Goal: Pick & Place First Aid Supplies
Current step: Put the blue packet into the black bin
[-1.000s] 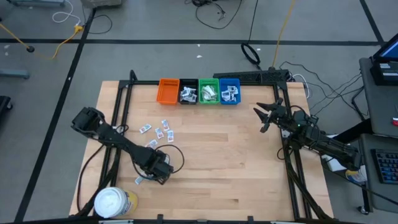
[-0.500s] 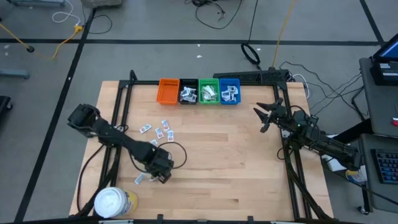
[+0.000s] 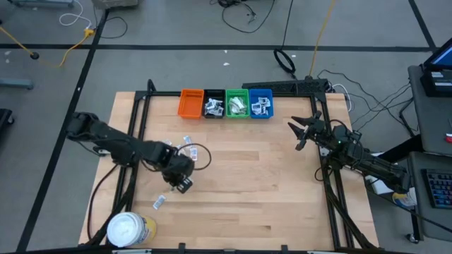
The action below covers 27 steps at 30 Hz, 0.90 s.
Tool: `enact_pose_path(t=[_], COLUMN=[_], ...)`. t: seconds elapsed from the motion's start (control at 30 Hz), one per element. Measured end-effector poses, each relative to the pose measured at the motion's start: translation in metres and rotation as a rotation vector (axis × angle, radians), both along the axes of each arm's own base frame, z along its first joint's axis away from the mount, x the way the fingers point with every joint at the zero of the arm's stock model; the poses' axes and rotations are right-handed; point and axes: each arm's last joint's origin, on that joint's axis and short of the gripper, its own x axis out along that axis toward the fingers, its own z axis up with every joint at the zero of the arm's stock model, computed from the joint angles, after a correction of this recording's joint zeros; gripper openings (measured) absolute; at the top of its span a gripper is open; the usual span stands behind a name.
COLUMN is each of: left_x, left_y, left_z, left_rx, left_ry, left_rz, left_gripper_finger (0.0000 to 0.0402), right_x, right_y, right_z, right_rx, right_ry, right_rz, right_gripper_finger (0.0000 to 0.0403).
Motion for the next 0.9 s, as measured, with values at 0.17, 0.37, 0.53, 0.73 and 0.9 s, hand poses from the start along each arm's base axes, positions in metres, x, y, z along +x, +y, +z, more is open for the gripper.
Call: enact_pose_path(t=[0.17, 0.37, 0.53, 0.73, 0.9], left_x=[0.009, 0.026, 0.038, 0.047, 0.05], left_y=[0.023, 0.075, 0.12, 0.177, 0.222], left_z=[0.015, 0.033, 0.047, 0.061, 0.068], left_rx=[-0.012, 0.027, 0.057, 0.091, 0.109], left_ry=[-0.018, -0.057, -0.077, -0.099, -0.097], left_rz=[-0.004, 0.062, 0.086, 0.129, 0.17], left_gripper_finger=[0.0002, 0.0002, 0.0002, 0.0001, 0.0001], right_x=[0.0, 0.0, 0.0, 0.0, 0.0], right_y=[0.0, 0.0, 0.0, 0.0, 0.0], right_z=[0.0, 0.0, 0.0, 0.0, 0.0], right_rx=[0.0, 0.0, 0.0, 0.0, 0.0], right_ry=[0.0, 0.0, 0.0, 0.0, 0.0], right_rz=[0.0, 0.0, 0.0, 0.001, 0.0], right_gripper_finger=[0.0139, 0.0139, 0.0139, 0.0139, 0.0139])
